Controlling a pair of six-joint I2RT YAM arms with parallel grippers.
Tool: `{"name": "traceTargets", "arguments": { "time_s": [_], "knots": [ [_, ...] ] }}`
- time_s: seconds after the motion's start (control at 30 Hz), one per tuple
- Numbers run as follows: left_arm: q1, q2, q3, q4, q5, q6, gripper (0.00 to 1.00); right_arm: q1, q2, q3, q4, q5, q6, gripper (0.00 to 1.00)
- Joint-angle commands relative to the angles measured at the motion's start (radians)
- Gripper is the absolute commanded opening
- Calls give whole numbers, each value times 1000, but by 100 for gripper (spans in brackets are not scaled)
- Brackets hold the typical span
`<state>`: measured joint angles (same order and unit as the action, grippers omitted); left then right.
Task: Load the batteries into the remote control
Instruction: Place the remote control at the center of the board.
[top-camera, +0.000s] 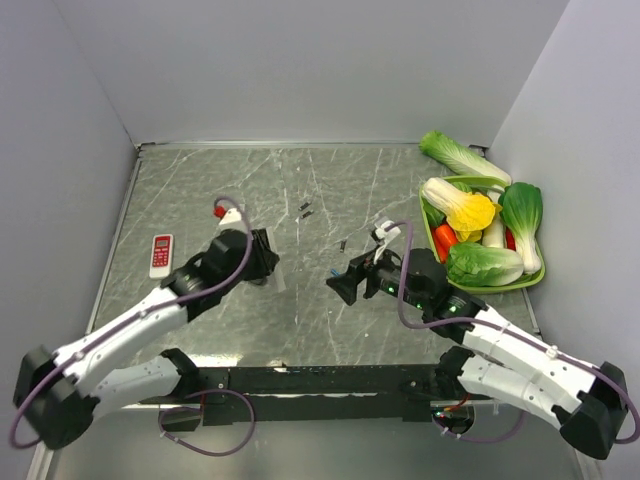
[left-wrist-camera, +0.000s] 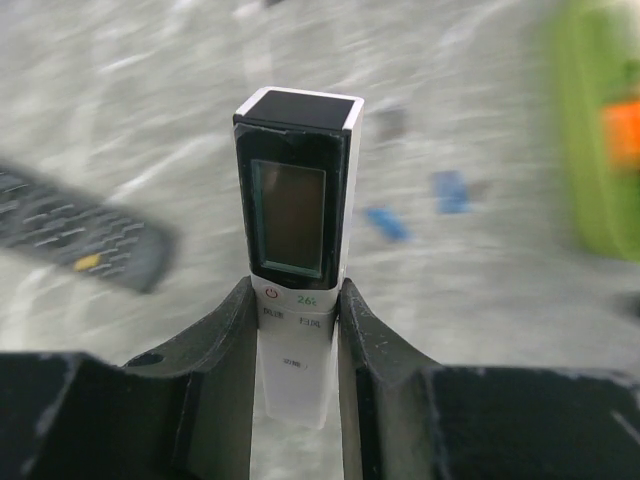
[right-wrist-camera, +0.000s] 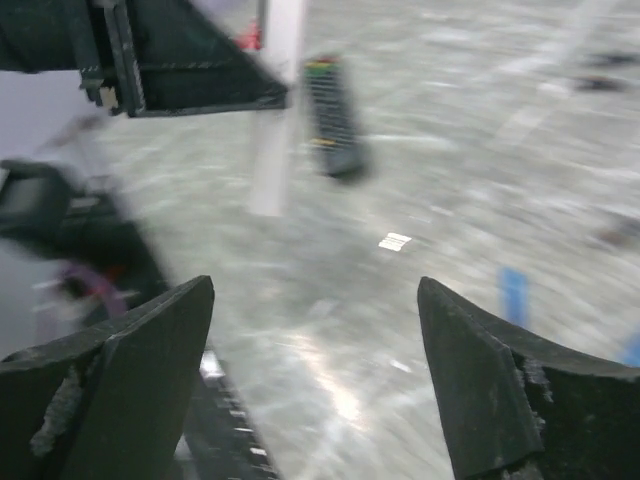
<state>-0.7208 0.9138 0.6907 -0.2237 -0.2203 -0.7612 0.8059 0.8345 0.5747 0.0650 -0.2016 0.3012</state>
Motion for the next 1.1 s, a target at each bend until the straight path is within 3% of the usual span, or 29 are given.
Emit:
{"name": "traceTargets", "arguments": {
  "time_s": [0.0, 0.13, 0.3, 0.43, 0.53, 0.83, 1.07],
  "knots": [
    [91, 182, 141, -221, -143, 87, 1, -7, -69, 59, -220, 272, -89, 94],
    [260, 368, 308, -256, -90, 195, 1, -7, -104, 56, -251, 289, -109, 98],
    [464, 748, 688, -373, -64, 336, 1, -5, -118, 34, -261, 289, -131, 100],
    [586, 983, 974, -446, -8, 428, 1, -5, -147, 17, -260, 301, -146, 100],
    [647, 1126, 1108, -482, -13, 529, 1, -5, -173, -7, -240, 294, -151, 100],
    [768, 1382, 1303, -487, -20, 683, 2, -7, -156, 2, -297, 220, -155, 100],
    [797, 1534, 1418, -522, -11, 686, 13, -8, -167, 1, -346, 254, -139, 100]
  ]
}}
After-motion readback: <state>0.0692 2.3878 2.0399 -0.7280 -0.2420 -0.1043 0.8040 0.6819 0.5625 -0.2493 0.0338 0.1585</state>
